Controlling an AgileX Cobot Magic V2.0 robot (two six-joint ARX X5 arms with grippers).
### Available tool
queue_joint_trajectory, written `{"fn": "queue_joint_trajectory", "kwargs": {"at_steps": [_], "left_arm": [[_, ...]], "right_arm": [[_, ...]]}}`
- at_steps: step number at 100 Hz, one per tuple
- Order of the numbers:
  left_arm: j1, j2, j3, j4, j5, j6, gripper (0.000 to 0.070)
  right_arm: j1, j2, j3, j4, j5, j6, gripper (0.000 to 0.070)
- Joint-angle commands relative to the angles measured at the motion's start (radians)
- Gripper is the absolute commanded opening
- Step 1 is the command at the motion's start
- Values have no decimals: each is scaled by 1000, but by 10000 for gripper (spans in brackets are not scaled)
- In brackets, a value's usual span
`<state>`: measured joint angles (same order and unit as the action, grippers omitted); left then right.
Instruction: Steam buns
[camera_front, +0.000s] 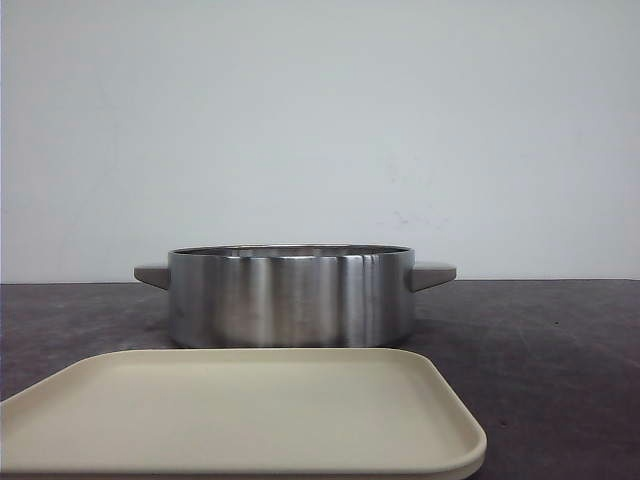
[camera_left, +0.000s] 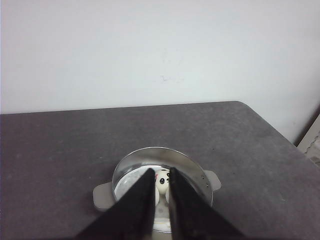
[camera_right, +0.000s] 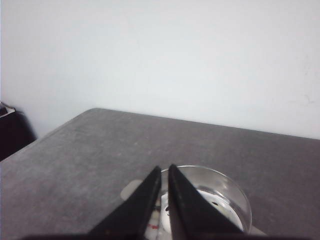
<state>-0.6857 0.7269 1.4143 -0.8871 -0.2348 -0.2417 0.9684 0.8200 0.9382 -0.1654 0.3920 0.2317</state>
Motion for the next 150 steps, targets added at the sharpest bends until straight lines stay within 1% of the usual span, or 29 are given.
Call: {"fn": "queue_joint_trajectory", "kwargs": {"at_steps": [1, 56, 64, 70, 74, 81, 94, 100, 106, 111, 129, 150], "left_arm": [[-8, 4, 13, 13, -4, 16, 0], [-8, 4, 13, 12, -4, 16, 0], [-8, 4, 13, 12, -4, 16, 0], [-8, 4, 13, 12, -4, 16, 0], [-8, 4, 13, 12, -4, 16, 0], [-8, 3, 13, 12, -4, 16, 0], [-8, 3, 13, 12, -4, 16, 0], [-8, 4, 13, 13, -5, 16, 0], [-8, 3, 13, 13, -4, 16, 0], [-8, 3, 13, 13, -4, 16, 0], [-8, 3, 13, 13, -4, 16, 0], [-8, 4, 13, 13, -4, 16, 0]], "right_arm": [[11, 7, 18, 15, 1, -9, 17], [10, -4, 17, 7, 0, -8, 17], [-23, -23, 16, 0, 0, -8, 17], [-79, -44, 7, -43, -2, -11, 17], [-133, -63, -11, -53, -35, -35, 17], [-240, -101, -66, -31, -134, -98, 17], [-454, -216, -245, 109, -320, -211, 17], [-546, -286, -348, 173, -382, -225, 17], [-624, -368, -449, 203, -426, -224, 17], [-677, -438, -528, 207, -449, -224, 17], [-793, -654, -758, 207, -473, -210, 17], [-869, -753, -901, 206, -474, -206, 17]]}}
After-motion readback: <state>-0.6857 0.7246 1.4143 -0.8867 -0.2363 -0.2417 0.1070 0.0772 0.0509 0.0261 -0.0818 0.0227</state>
